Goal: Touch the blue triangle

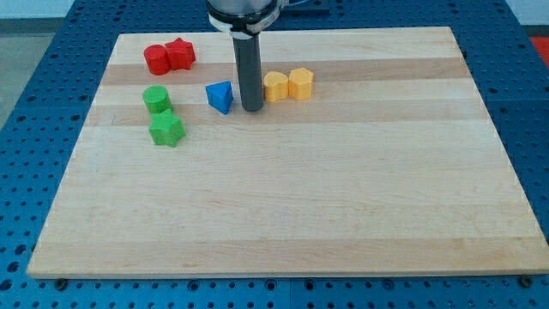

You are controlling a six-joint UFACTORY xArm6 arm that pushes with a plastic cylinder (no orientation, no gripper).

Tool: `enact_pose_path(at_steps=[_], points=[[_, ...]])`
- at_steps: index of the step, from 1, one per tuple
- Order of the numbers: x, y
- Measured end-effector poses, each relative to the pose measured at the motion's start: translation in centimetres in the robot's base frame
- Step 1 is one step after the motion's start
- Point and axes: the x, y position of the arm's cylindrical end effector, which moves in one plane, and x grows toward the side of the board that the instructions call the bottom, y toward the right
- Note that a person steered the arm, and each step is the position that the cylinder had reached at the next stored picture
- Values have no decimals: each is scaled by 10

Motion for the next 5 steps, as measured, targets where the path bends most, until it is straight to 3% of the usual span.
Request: enact_pose_path(at_steps=[1,2,3,4,5], points=[[74,1],[90,-10],[63,-49],[63,-49],[21,-49]])
